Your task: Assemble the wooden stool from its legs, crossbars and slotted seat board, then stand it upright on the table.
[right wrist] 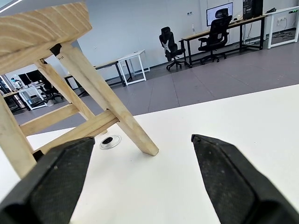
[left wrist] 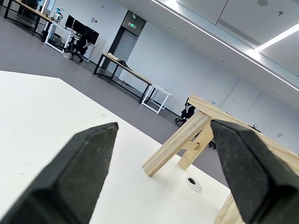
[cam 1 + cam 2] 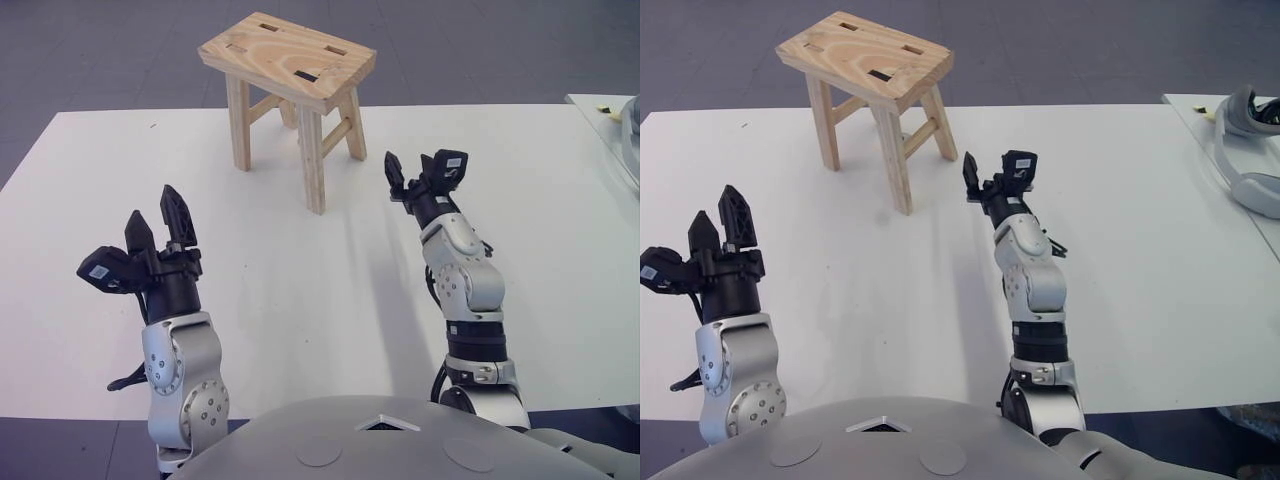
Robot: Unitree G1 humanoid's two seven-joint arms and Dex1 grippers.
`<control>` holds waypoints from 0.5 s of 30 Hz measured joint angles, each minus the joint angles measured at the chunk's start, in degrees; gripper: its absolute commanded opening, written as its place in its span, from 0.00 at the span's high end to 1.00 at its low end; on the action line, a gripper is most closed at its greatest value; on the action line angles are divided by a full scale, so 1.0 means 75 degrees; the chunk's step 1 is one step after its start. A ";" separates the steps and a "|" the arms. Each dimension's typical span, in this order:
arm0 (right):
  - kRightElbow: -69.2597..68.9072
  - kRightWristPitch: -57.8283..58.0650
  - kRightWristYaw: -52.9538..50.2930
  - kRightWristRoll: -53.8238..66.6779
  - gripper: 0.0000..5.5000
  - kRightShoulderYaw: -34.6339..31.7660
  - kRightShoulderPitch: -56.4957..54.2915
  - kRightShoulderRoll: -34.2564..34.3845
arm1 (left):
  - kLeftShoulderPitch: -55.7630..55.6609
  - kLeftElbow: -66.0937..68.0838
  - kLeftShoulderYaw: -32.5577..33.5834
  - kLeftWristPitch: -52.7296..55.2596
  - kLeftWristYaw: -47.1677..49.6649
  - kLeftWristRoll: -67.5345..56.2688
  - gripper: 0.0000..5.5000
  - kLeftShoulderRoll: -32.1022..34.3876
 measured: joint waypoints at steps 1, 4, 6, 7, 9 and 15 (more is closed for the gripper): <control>0.0000 0.0000 0.0005 -0.0020 0.30 0.0026 0.0000 -0.0028 | -0.0017 0.0008 -0.0003 -0.0009 -0.0028 0.0000 0.33 0.0007; 0.0000 0.0000 0.0027 -0.0159 0.30 0.0101 0.0005 -0.0107 | -0.0022 0.0037 -0.0013 -0.0020 -0.0052 0.0004 0.36 0.0008; 0.0000 0.0004 0.0030 -0.0155 0.36 0.0091 0.0028 -0.0099 | -0.0021 0.0079 -0.0035 -0.0051 -0.0097 0.0001 0.43 0.0008; 0.0000 0.0005 0.0035 -0.0152 0.37 0.0082 0.0038 -0.0099 | -0.0022 0.0084 -0.0053 -0.0132 -0.0144 -0.0012 0.44 0.0008; -0.0004 0.0003 0.0088 -0.0159 0.44 0.0101 0.0073 -0.0106 | -0.0022 0.0084 -0.0095 -0.0182 -0.0271 -0.0017 0.49 0.0008; -0.0043 -0.0006 0.0323 -0.0131 0.60 0.0182 0.0225 -0.0103 | -0.0019 0.0108 -0.0286 -0.0374 -0.0439 -0.0061 0.65 0.0006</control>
